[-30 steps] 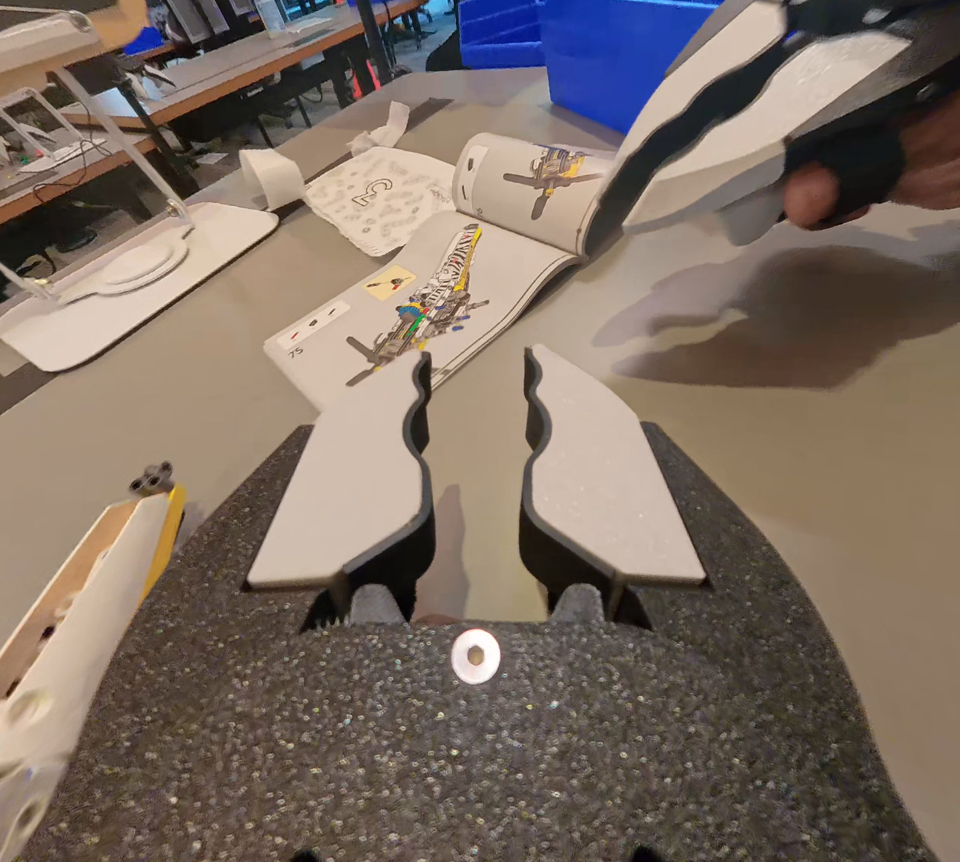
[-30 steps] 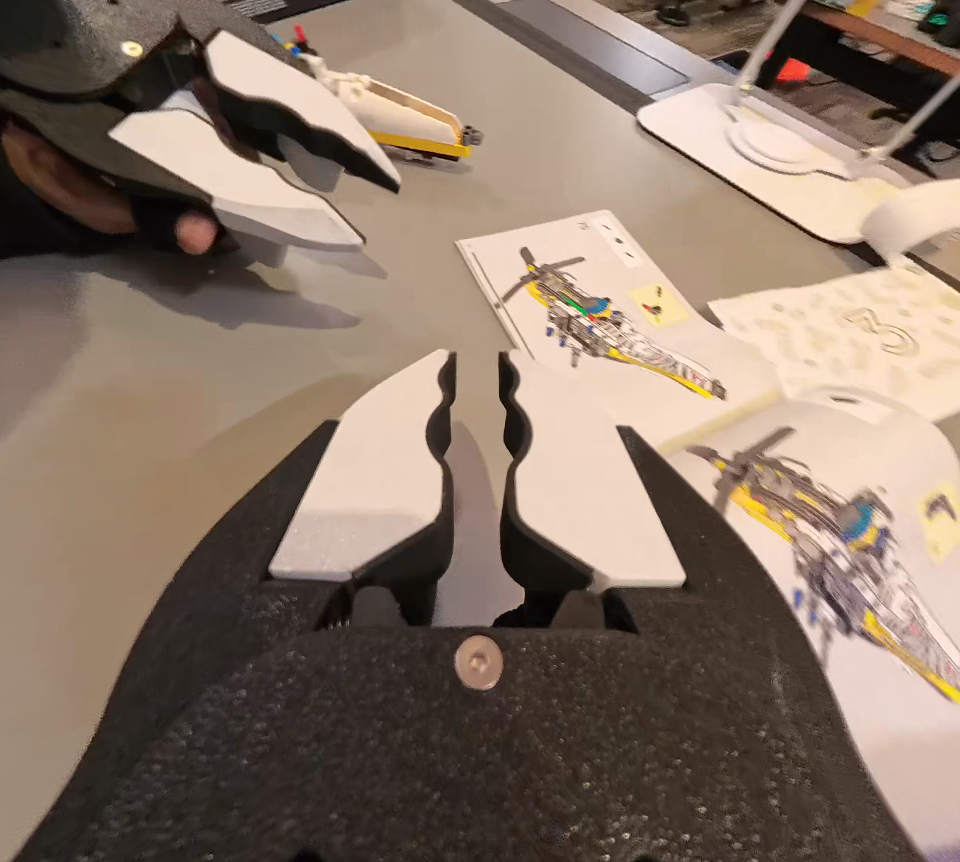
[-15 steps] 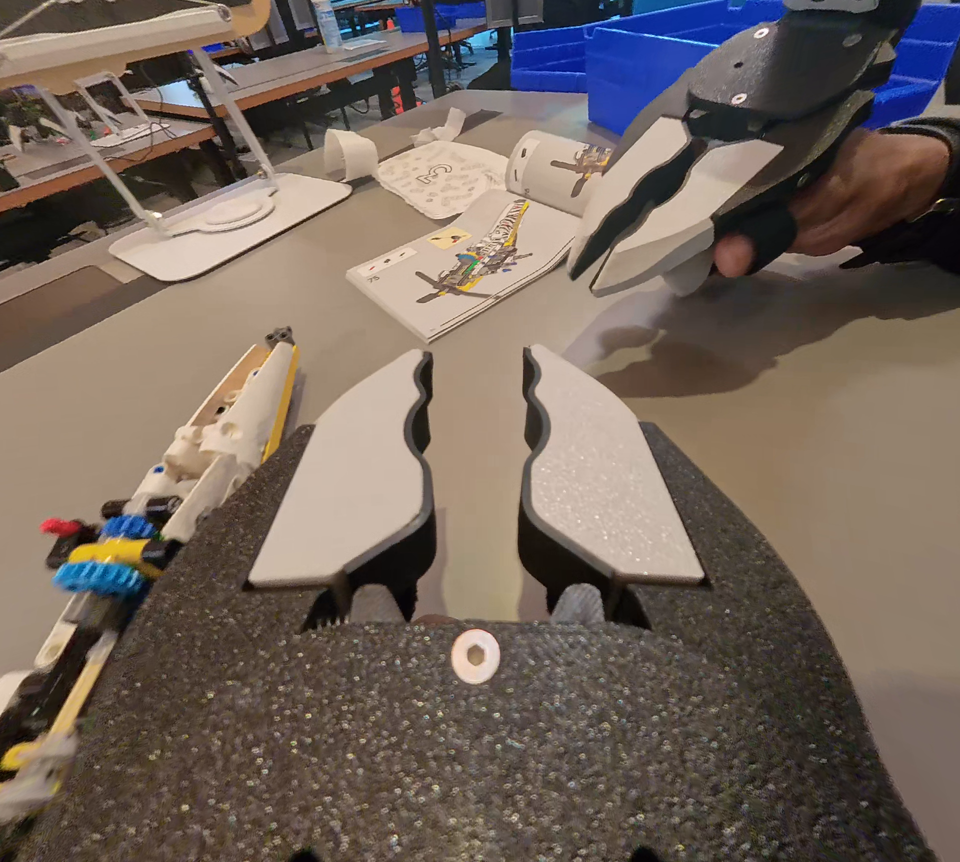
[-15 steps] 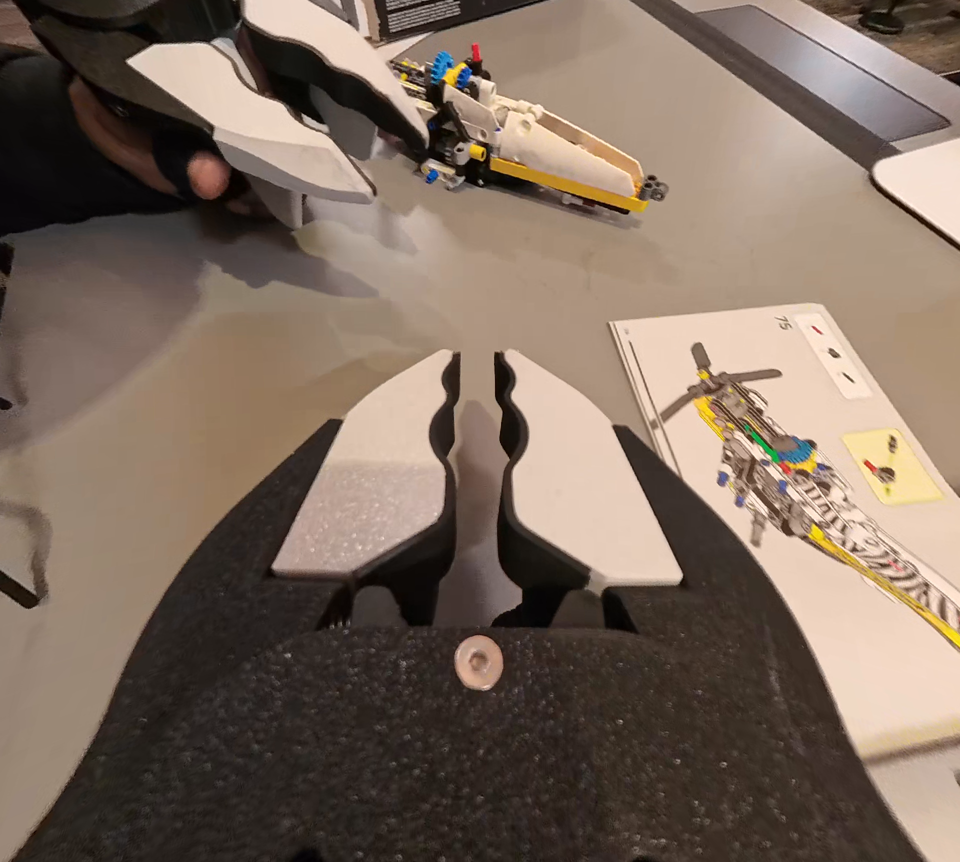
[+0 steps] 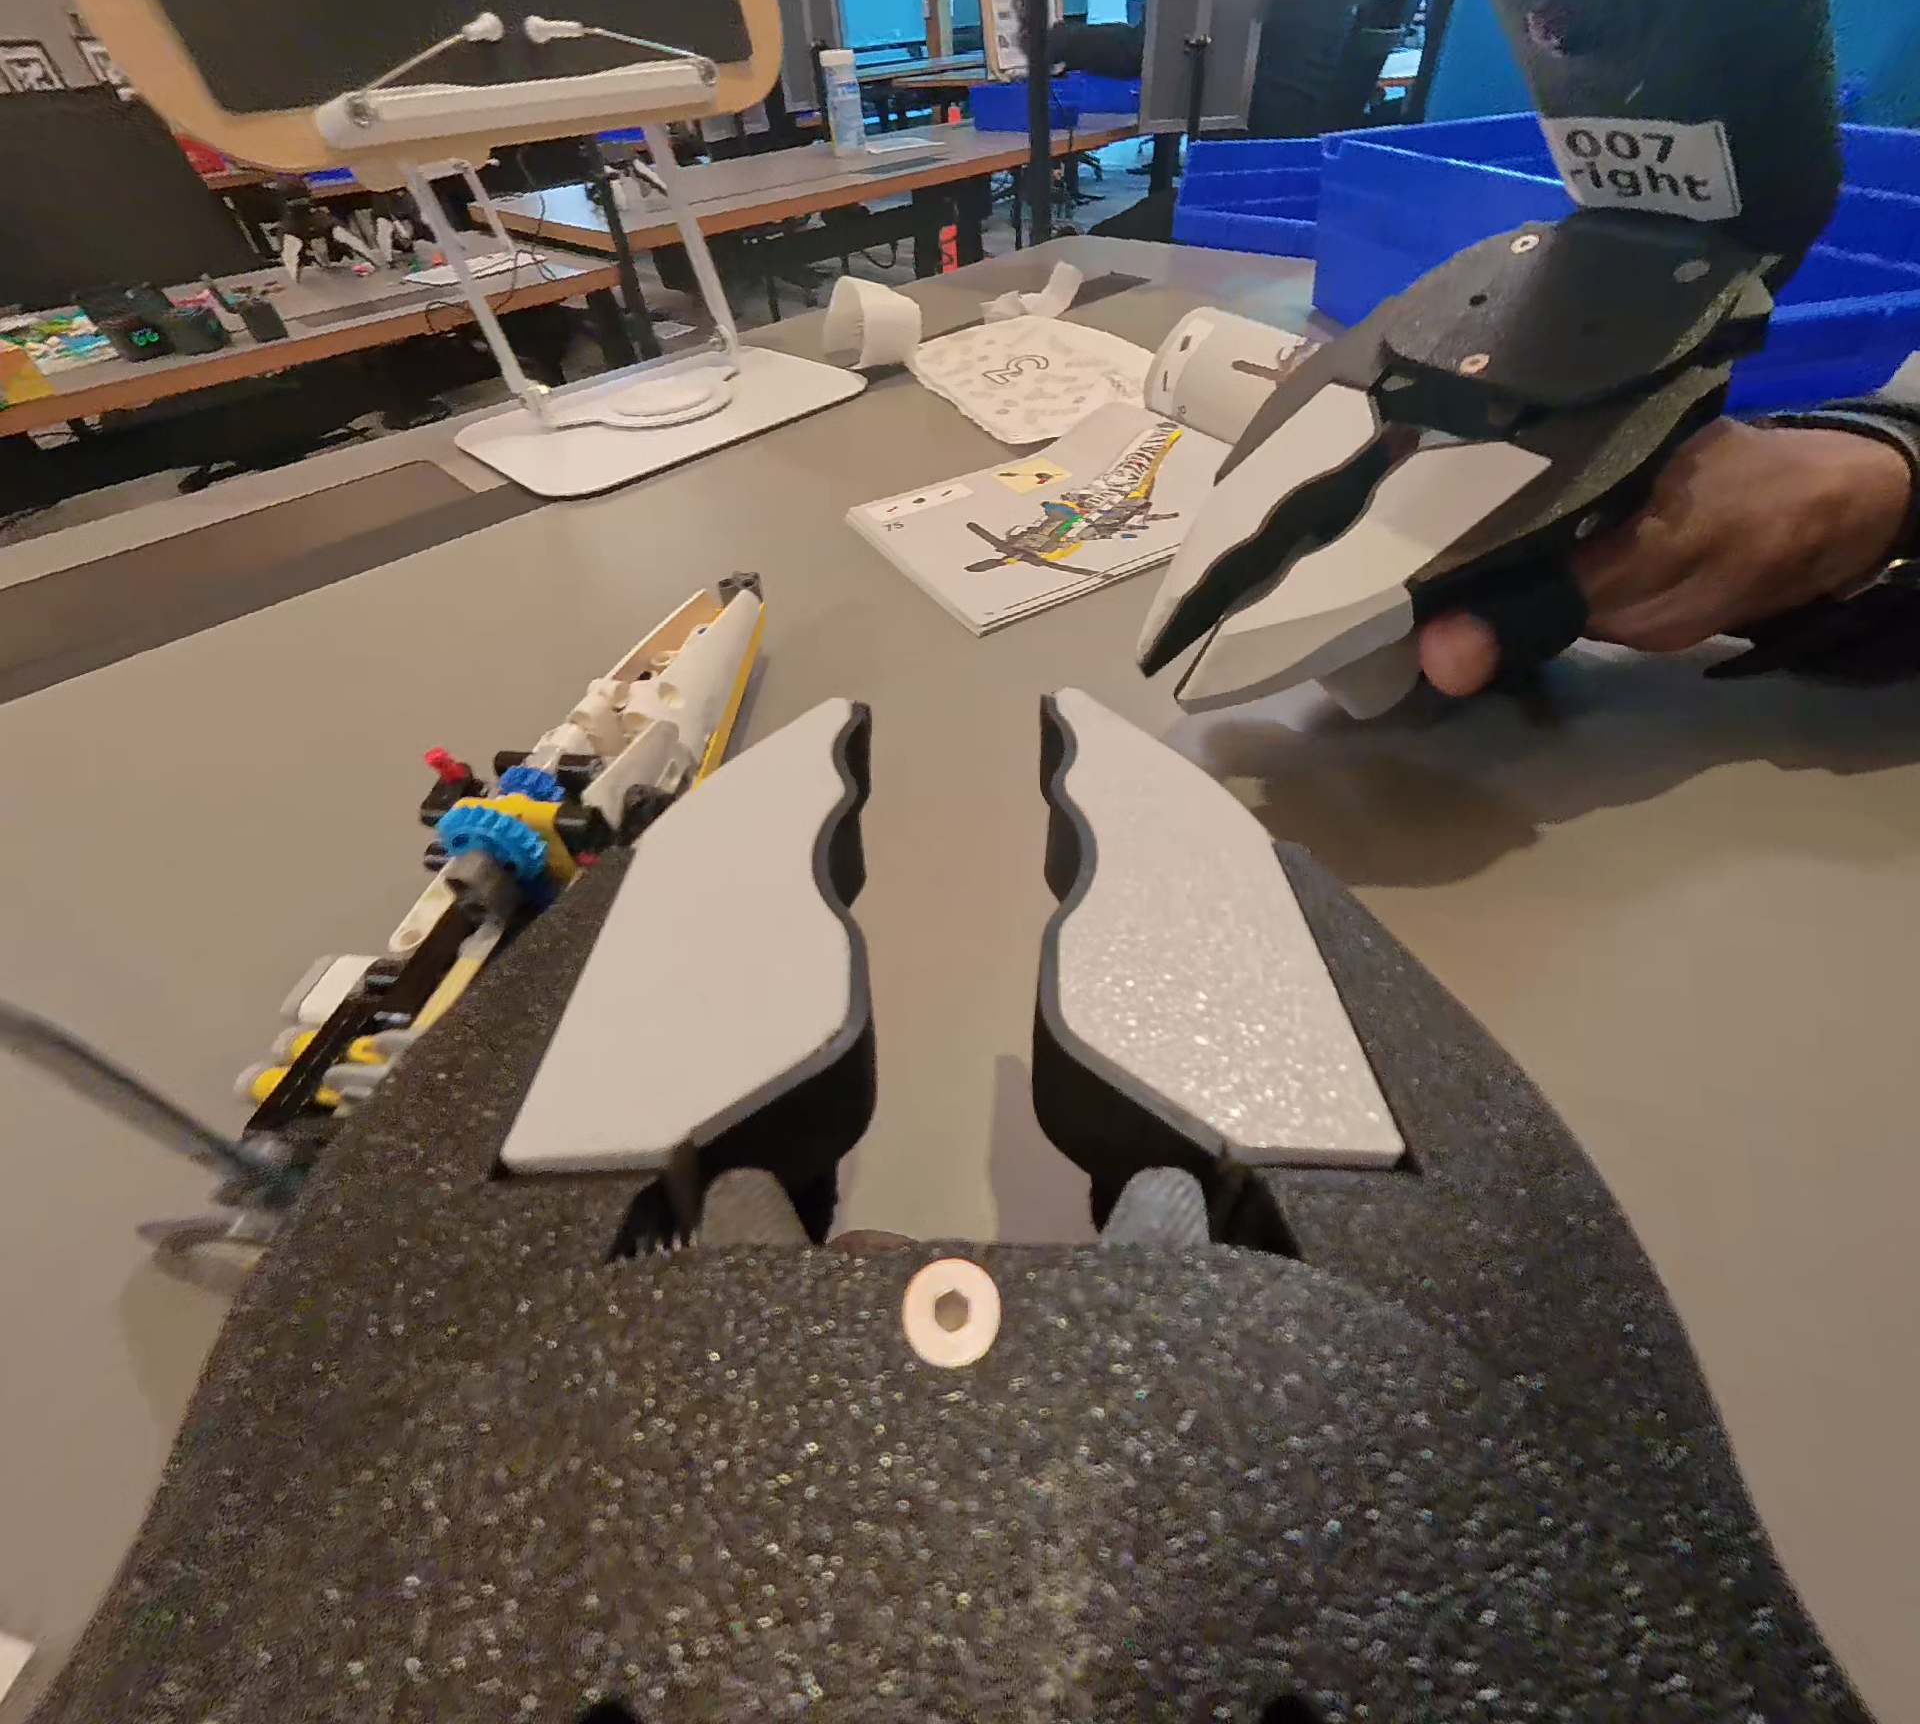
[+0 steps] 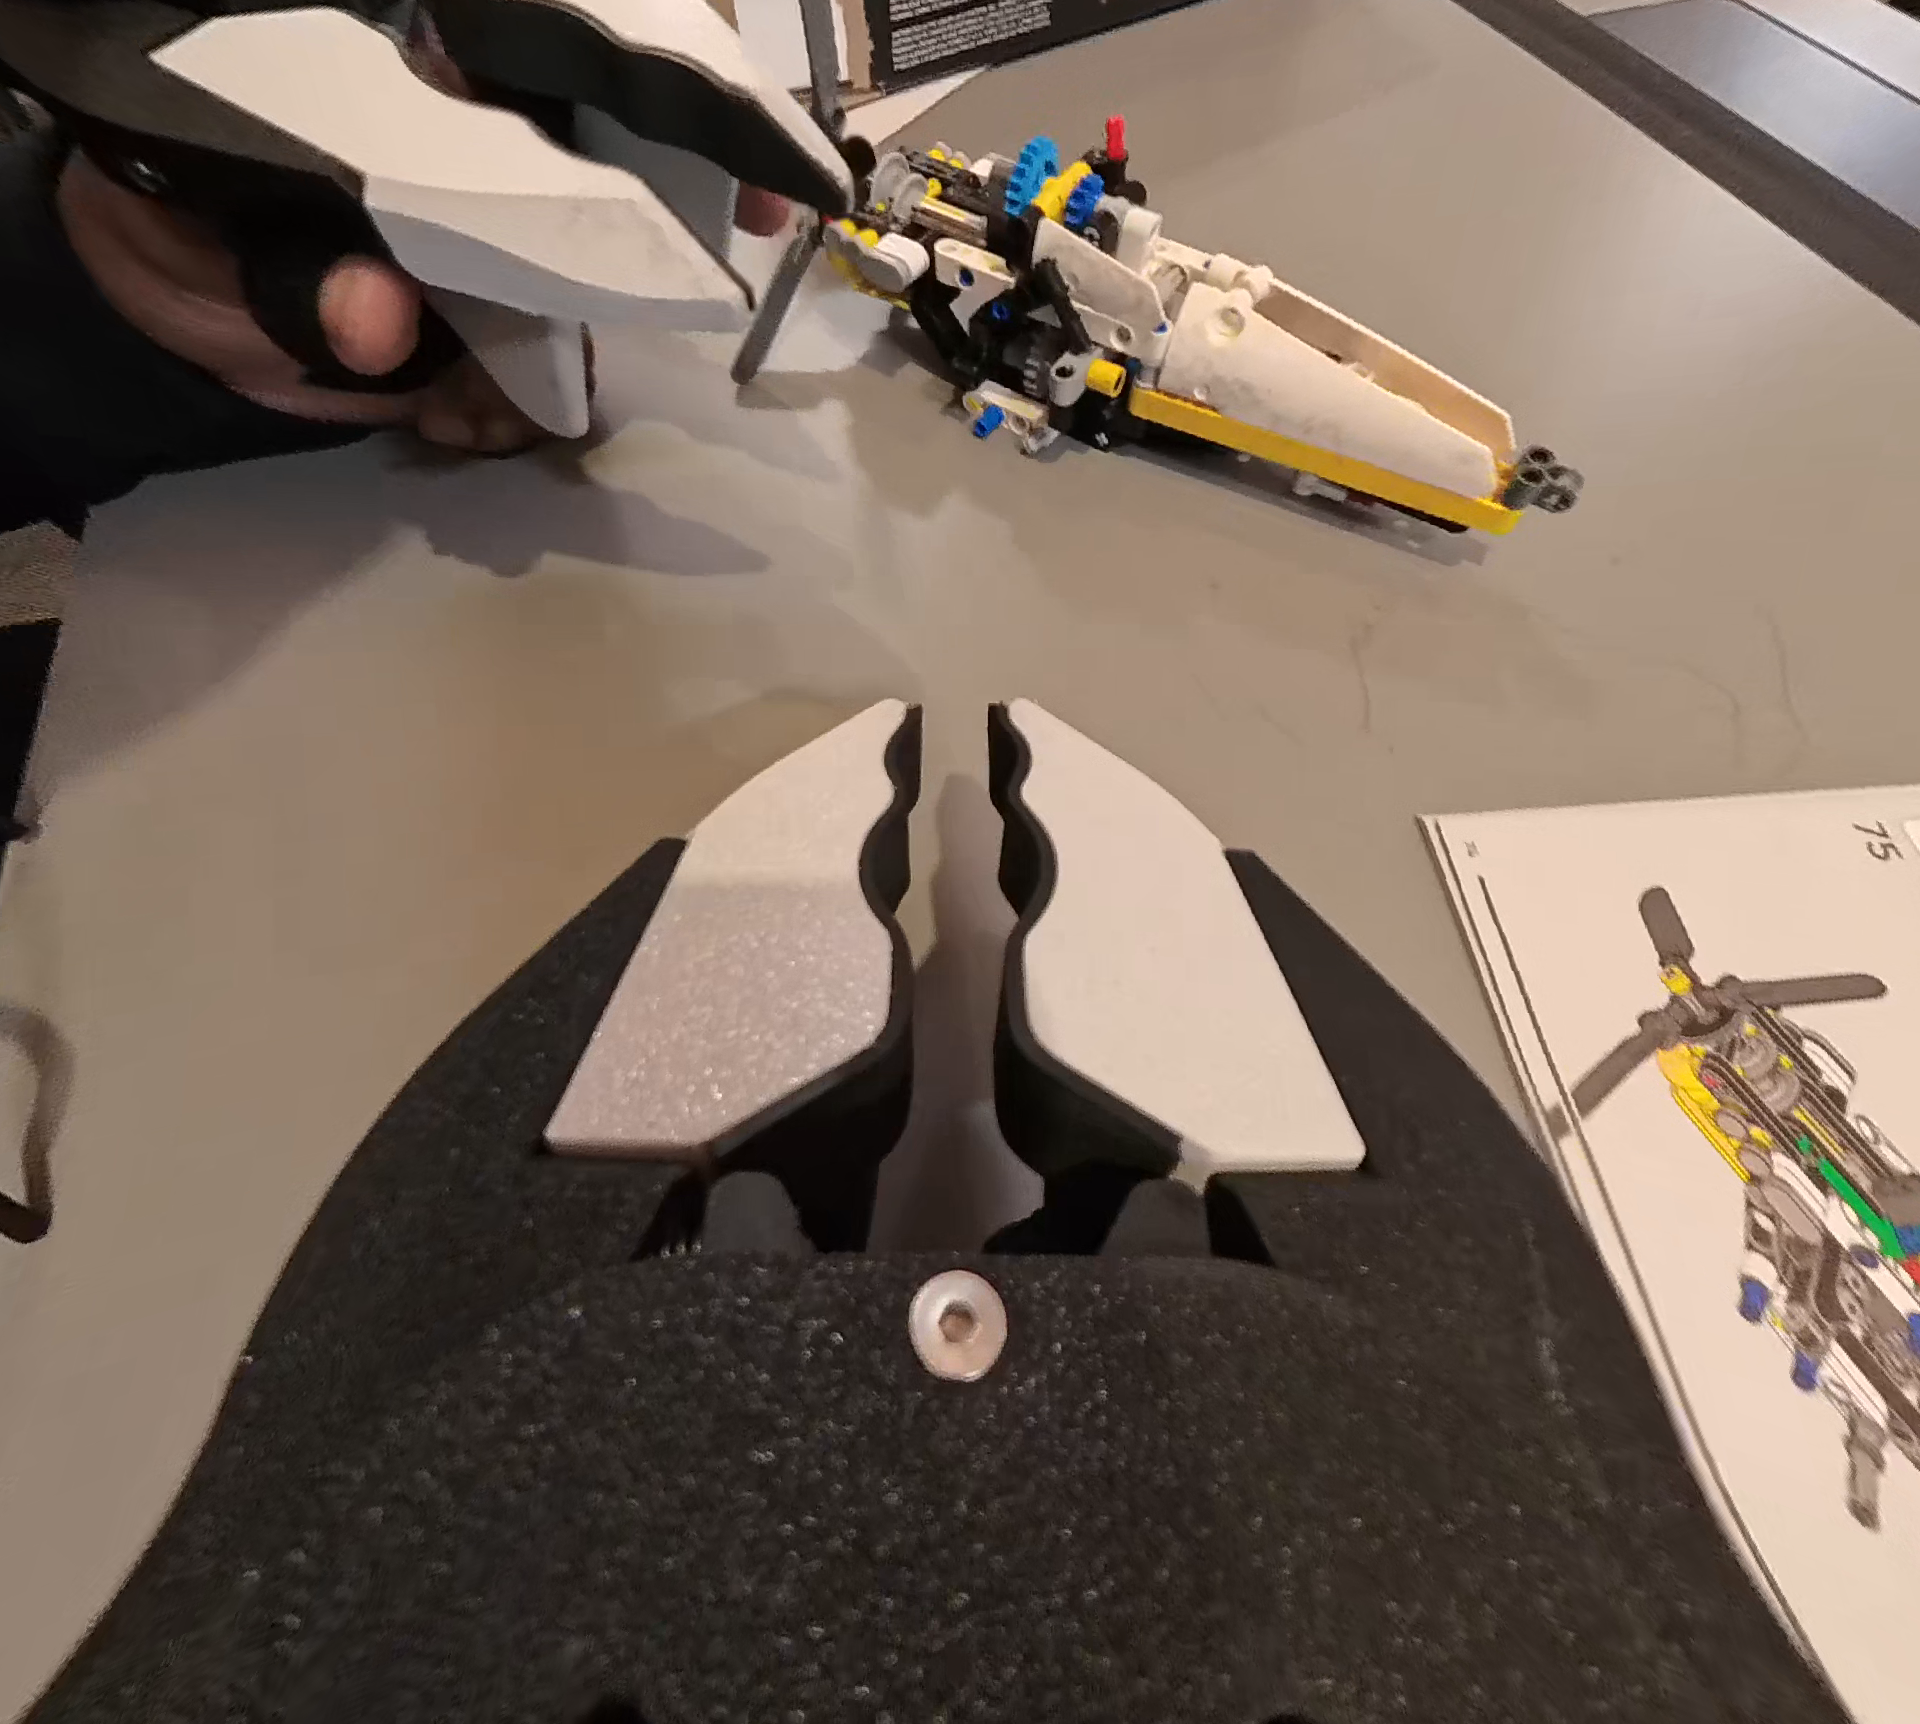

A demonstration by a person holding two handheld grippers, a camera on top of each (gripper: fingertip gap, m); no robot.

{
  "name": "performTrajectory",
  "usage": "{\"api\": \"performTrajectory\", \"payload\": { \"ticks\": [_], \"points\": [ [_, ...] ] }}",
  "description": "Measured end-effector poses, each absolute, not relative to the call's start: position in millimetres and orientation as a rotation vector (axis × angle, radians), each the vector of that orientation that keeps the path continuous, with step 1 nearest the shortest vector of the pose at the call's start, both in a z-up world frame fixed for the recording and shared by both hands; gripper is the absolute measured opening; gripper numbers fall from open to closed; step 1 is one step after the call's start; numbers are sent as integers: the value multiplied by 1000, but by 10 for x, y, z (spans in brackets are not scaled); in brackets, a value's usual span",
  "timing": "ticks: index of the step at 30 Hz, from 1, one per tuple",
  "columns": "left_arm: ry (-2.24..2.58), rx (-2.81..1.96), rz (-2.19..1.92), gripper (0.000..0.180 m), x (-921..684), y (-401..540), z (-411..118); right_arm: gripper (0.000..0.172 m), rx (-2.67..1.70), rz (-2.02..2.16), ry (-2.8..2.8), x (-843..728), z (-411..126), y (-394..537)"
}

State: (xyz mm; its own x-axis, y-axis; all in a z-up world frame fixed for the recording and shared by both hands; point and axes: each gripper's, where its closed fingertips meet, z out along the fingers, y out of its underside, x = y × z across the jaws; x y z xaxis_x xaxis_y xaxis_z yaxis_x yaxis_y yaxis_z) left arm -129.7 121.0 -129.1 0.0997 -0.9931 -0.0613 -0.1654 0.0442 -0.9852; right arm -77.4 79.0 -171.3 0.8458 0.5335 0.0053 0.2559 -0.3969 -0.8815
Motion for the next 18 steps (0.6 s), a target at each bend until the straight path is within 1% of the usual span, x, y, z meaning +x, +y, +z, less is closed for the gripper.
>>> {"api": "performTrajectory", "payload": {
  "ticks": [7,12,18],
  "points": [
    [1179,-1421,-934,32,-1534,1572,-1285,12,-1995,358,-635,-1006,-1723,907],
    [1102,-1418,-874,33,-1704,1826,-1155,14,-1990,355,-678,-1102,-1710,994],
    [1043,-1422,-819,37,-1834,2034,-1069,22,-1974,326,-769,-1143,-1622,1243]
  ]
}}
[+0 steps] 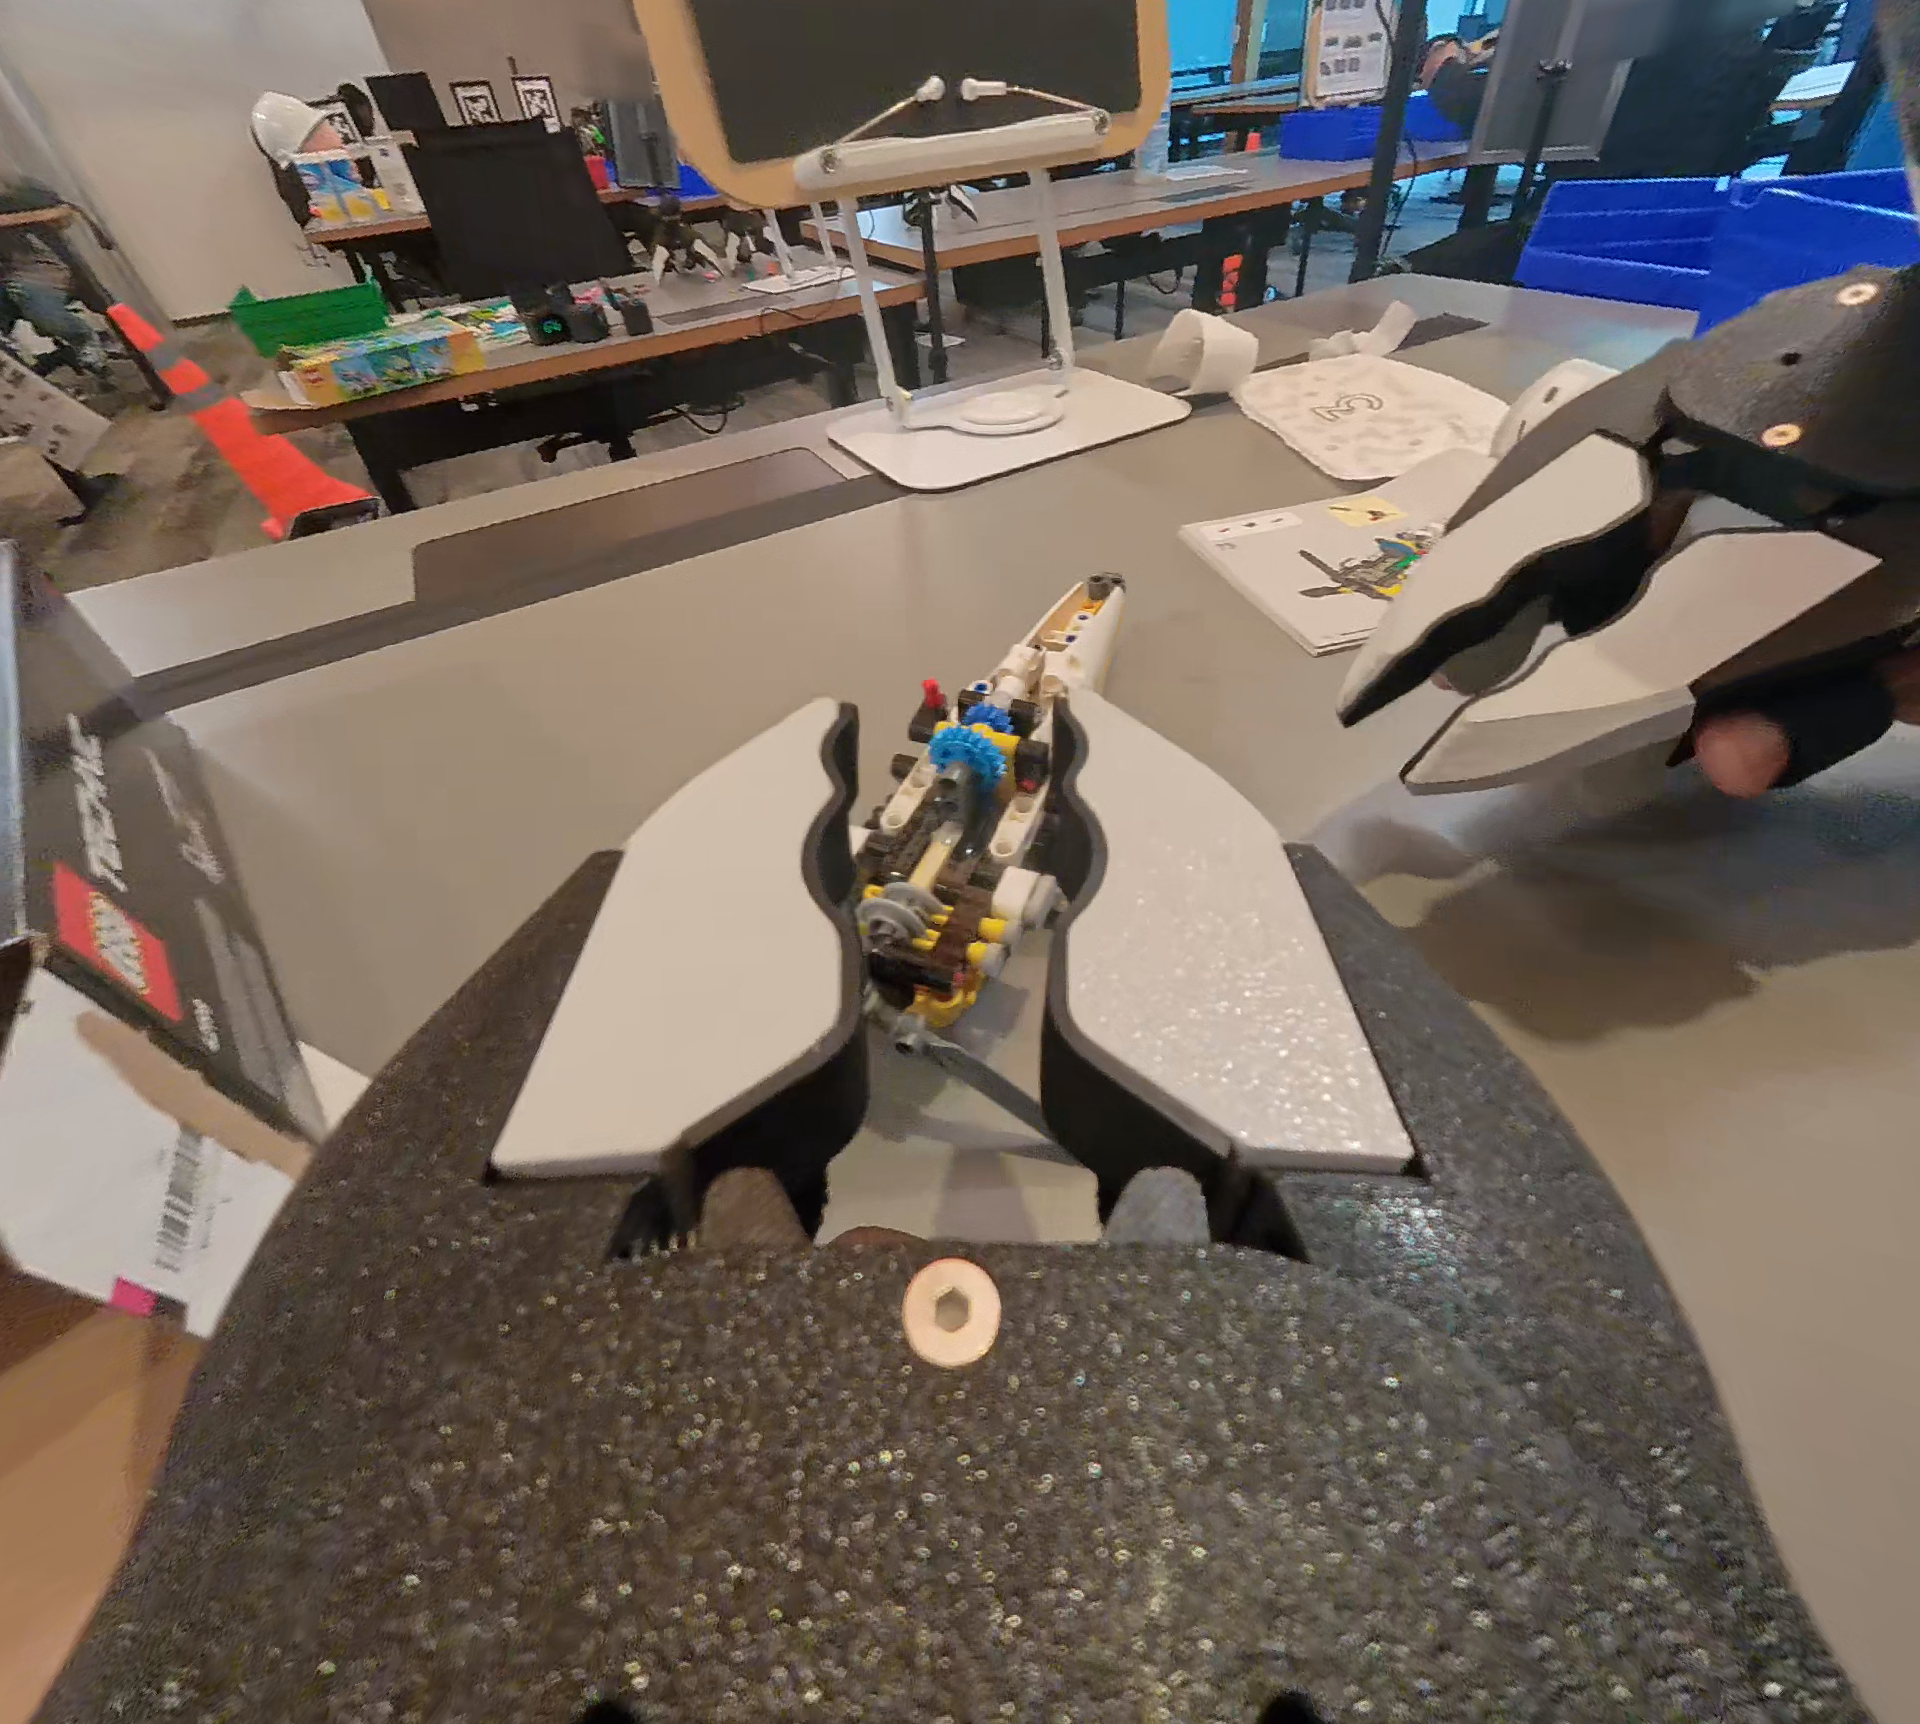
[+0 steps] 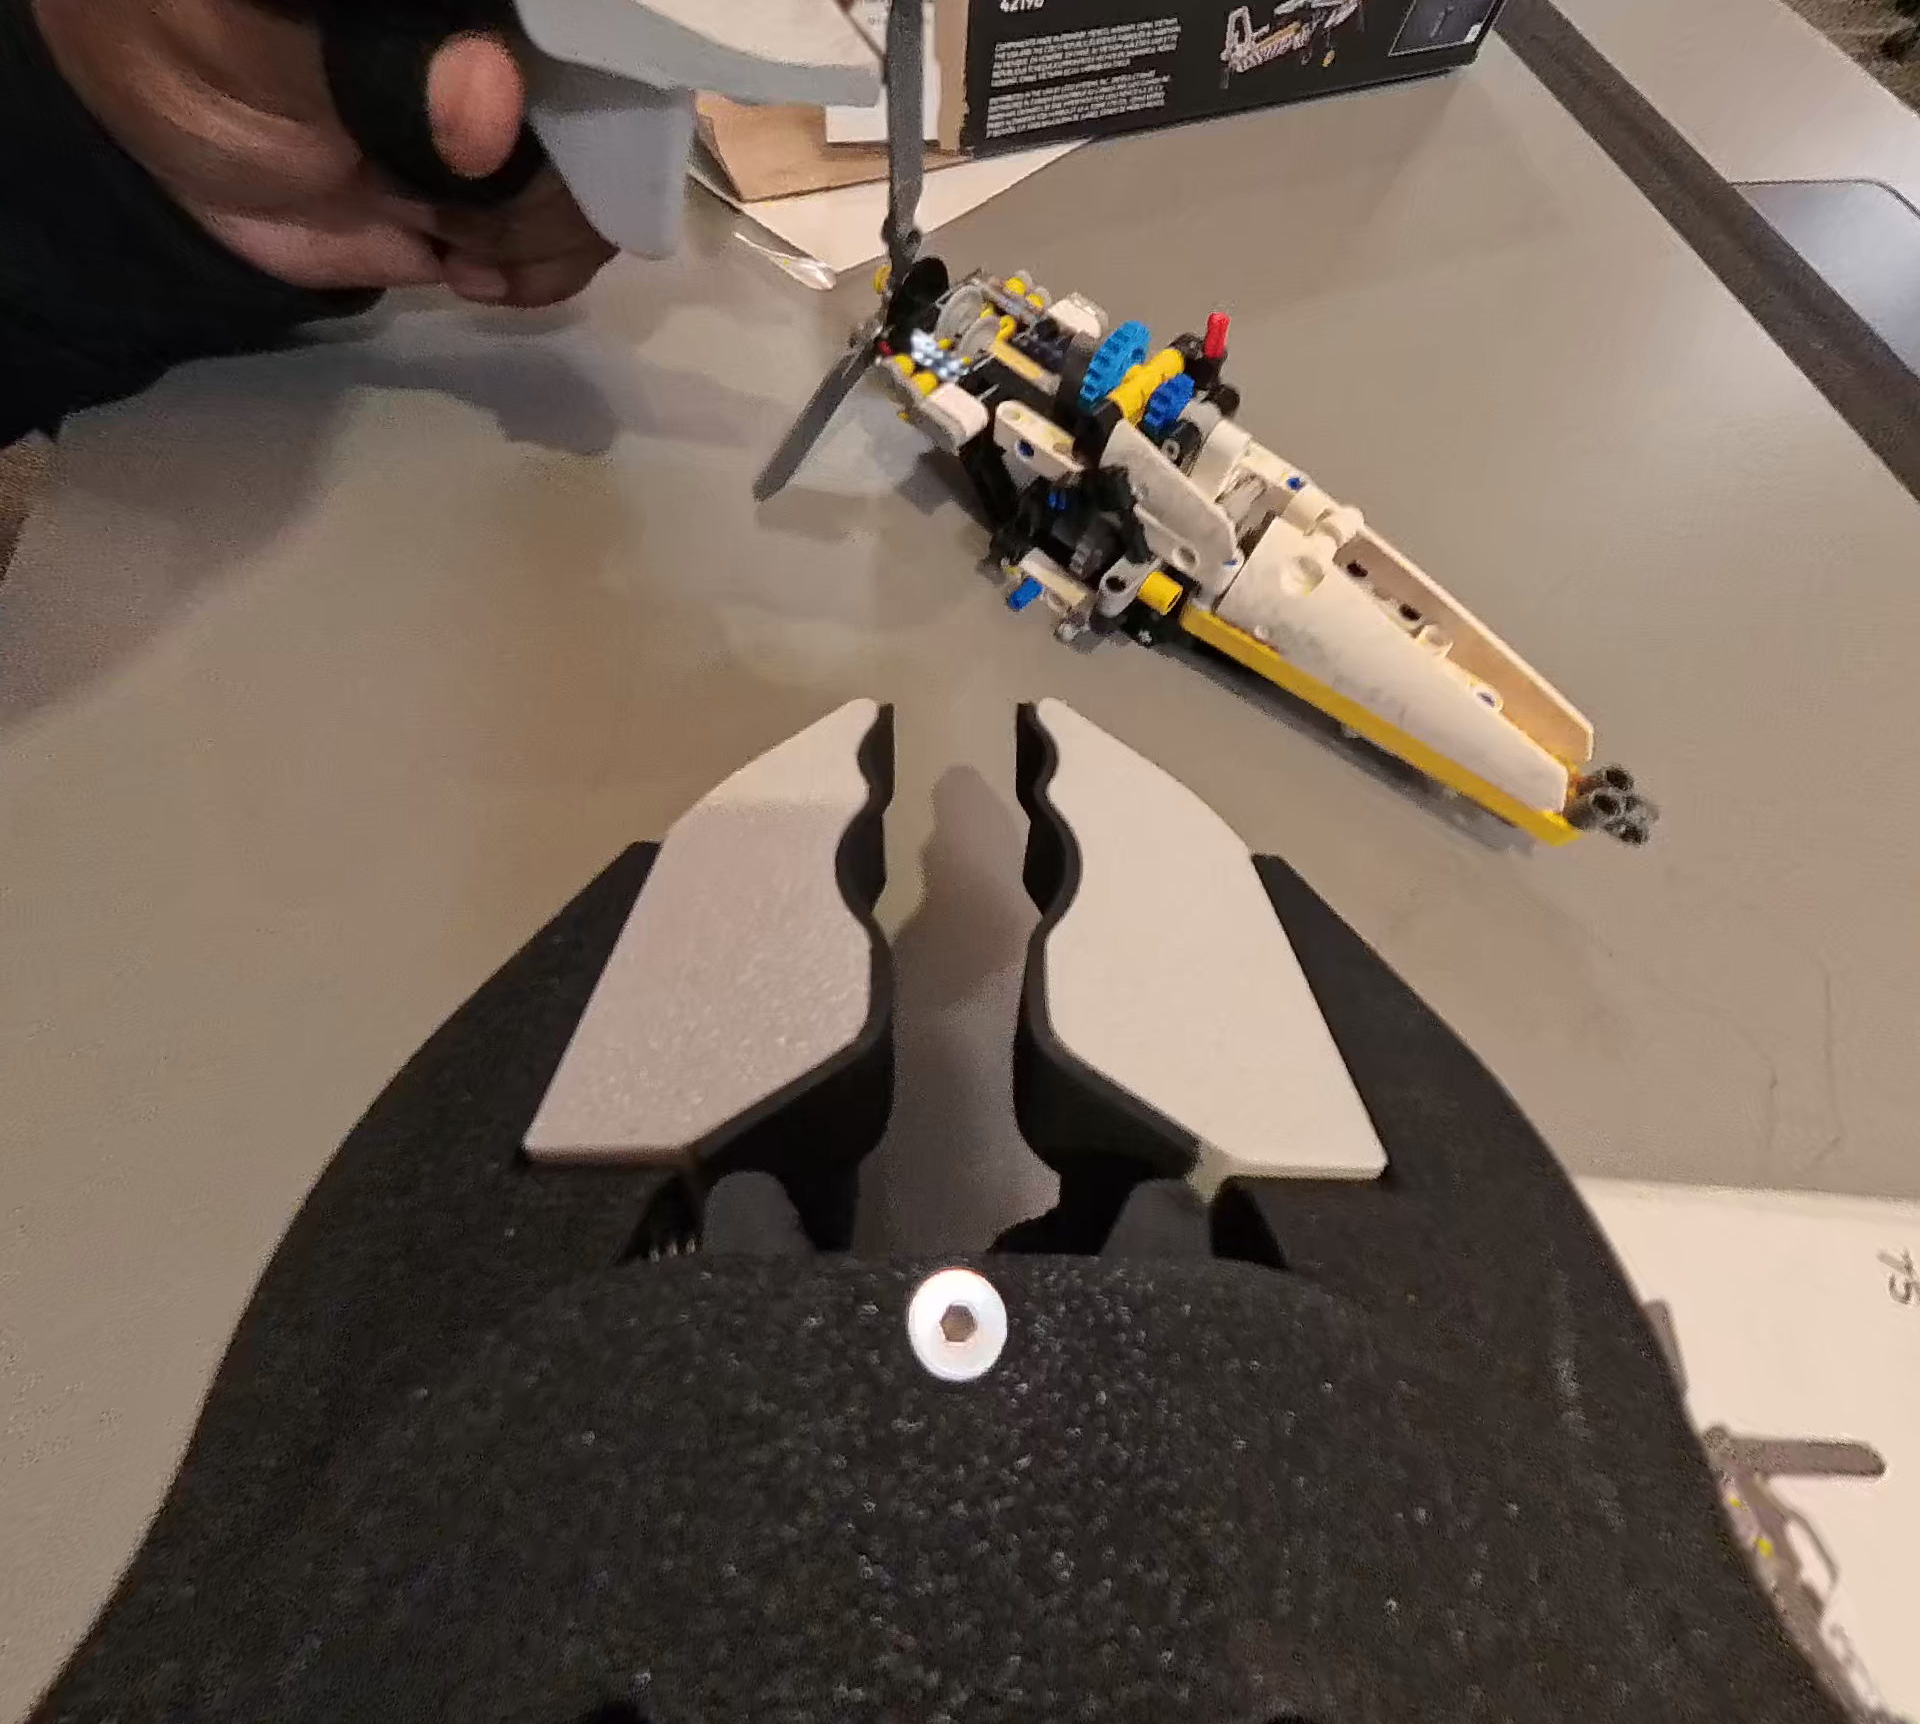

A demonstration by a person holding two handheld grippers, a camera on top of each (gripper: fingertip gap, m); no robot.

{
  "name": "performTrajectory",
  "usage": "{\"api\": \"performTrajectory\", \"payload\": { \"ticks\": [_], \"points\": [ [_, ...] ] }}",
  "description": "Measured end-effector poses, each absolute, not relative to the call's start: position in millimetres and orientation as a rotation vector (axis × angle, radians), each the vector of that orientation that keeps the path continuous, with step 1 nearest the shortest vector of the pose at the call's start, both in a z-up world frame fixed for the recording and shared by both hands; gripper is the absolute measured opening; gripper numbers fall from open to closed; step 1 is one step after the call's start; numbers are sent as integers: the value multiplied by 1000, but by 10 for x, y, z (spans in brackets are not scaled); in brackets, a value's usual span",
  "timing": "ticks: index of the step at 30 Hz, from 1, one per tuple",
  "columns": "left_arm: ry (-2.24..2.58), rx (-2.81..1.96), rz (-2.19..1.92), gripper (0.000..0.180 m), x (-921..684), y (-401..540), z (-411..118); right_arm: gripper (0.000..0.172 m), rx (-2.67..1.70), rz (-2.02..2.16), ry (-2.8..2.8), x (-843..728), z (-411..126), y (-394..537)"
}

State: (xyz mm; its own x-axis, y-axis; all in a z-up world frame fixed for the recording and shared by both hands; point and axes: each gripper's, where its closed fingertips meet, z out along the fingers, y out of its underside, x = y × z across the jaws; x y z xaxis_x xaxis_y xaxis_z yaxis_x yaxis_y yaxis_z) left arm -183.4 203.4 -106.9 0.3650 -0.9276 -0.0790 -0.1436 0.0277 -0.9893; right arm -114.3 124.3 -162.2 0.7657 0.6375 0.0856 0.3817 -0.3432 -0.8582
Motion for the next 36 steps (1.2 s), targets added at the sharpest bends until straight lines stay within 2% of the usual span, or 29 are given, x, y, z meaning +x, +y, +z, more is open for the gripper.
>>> {"api": "performTrajectory", "payload": {
  "ticks": [6,17,20,33,36],
  "points": [
    [1045,-1457,-770,44,-1911,2184,-1152,23,-1938,298,-838,-1263,-1541,1573],
    [1254,-1711,-709,45,-1740,2186,-1713,23,-1922,174,-864,-1232,-1577,1947],
    [1300,-1681,-713,34,-1707,2114,-1724,24,-1940,160,-864,-1173,-1614,1953],
    [1472,-1509,-717,25,-1603,1751,-1716,24,-1961,200,-813,-1015,-1641,1682],
    [1505,-1465,-727,16,-1586,1658,-1706,24,-1972,222,-817,-1062,-1695,1500]
  ]
}}
